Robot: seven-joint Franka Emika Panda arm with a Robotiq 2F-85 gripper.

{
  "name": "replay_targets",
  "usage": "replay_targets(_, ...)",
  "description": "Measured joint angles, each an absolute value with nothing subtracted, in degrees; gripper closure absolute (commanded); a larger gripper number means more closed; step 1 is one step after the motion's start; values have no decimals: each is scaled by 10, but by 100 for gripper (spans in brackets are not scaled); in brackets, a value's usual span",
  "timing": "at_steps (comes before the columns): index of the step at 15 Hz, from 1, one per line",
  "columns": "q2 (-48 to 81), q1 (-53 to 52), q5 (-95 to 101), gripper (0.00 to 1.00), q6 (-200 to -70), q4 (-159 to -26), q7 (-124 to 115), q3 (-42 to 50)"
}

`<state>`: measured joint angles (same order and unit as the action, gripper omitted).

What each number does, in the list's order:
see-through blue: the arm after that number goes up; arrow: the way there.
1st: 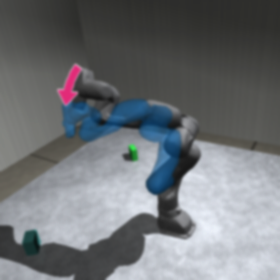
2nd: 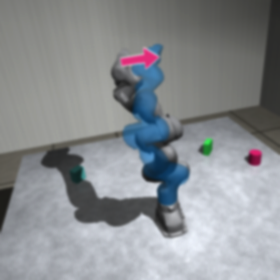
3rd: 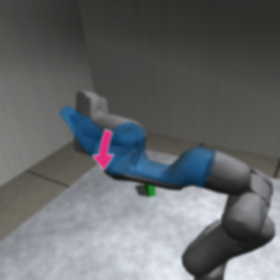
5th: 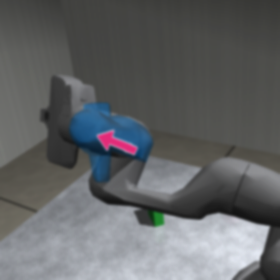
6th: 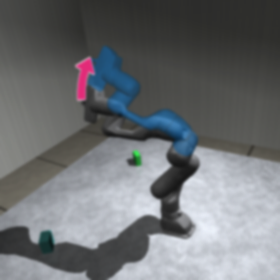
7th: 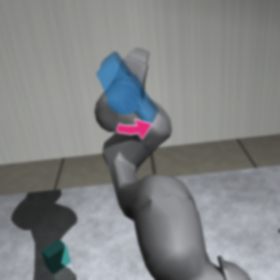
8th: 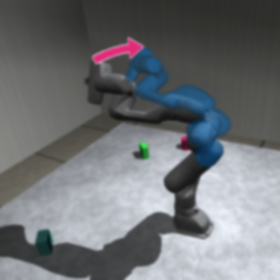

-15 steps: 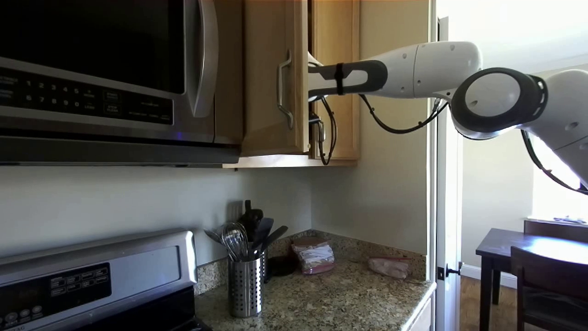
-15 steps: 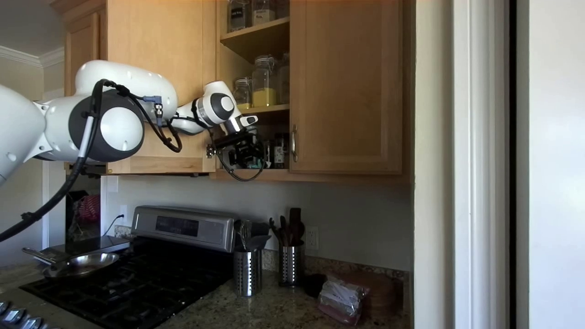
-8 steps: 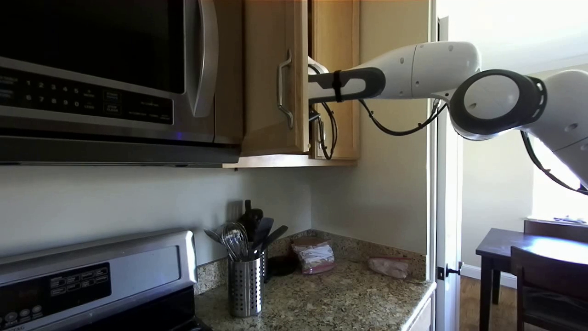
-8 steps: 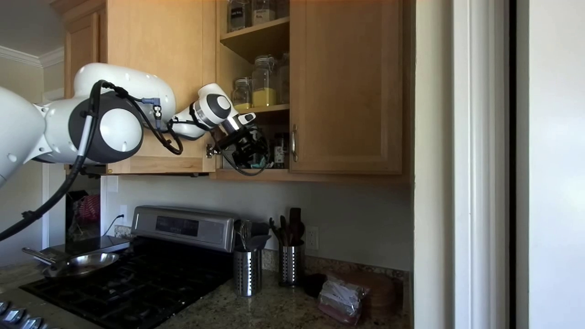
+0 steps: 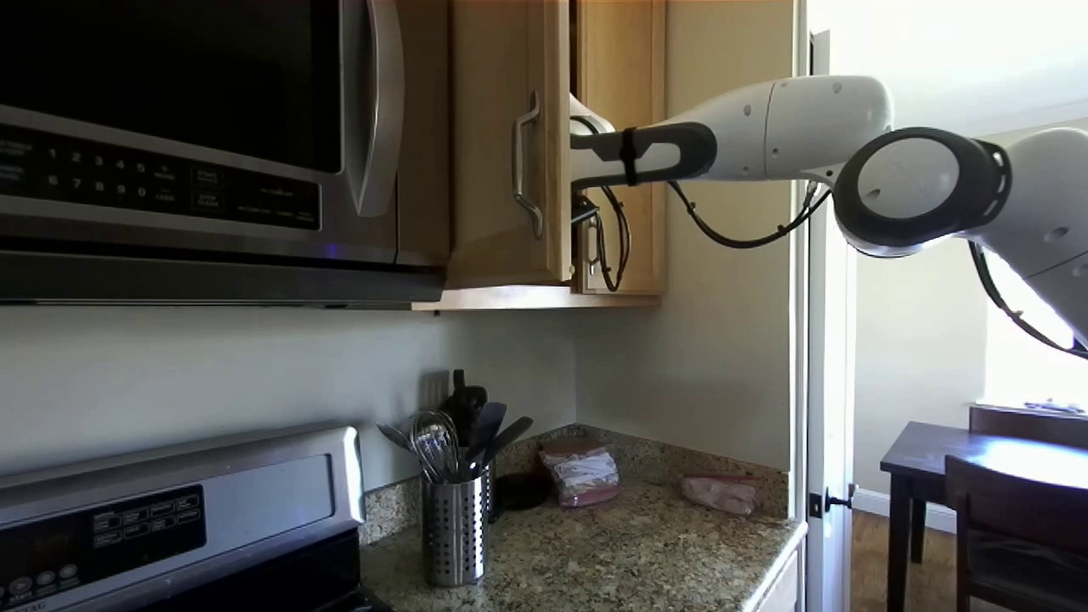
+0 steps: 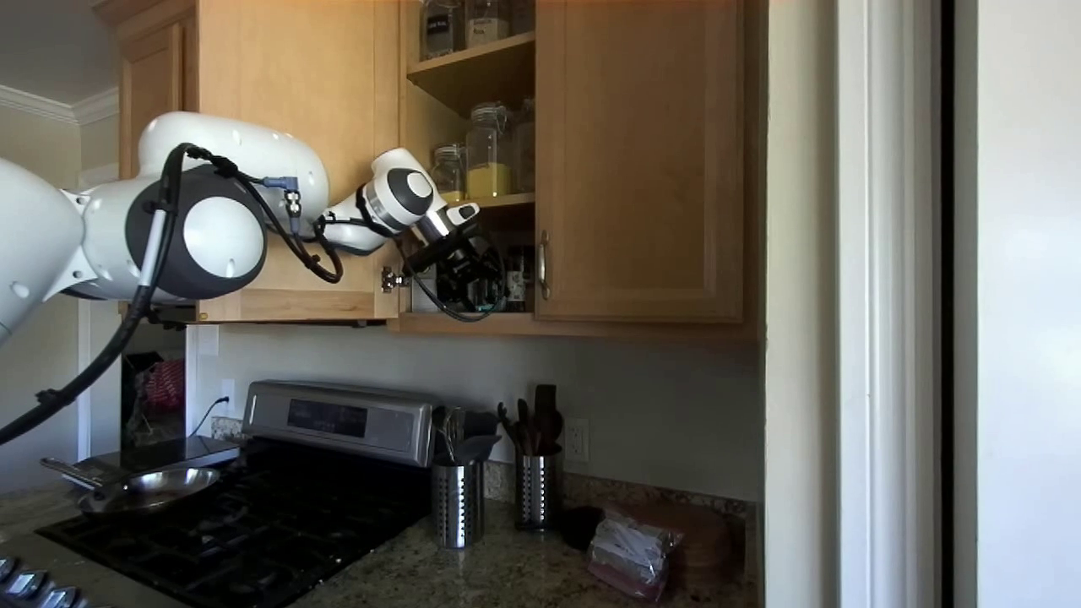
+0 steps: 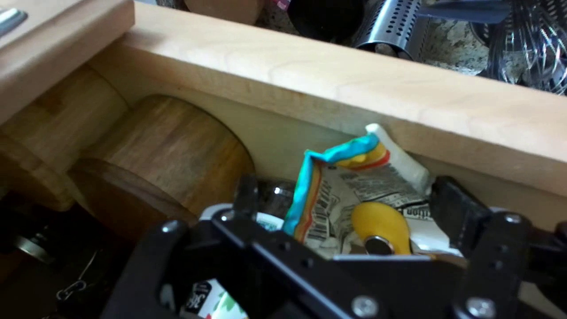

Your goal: Put the paper on the counter on the bottom shelf of the open cabinet and then close the cabinet door

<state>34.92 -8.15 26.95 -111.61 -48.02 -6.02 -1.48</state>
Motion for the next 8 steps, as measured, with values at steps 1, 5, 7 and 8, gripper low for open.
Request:
replay_targets(1,349,-78,268,0,-1116,-480,-62,-15)
replay_targets(5,348,-56,221,0,-1120,-481,-65,-24)
replay_targets(7,348,-41,186,0,-1123,-481,-64,-33)
replay_targets(8,346,-35,172,0,-1124,-481,-64,-37)
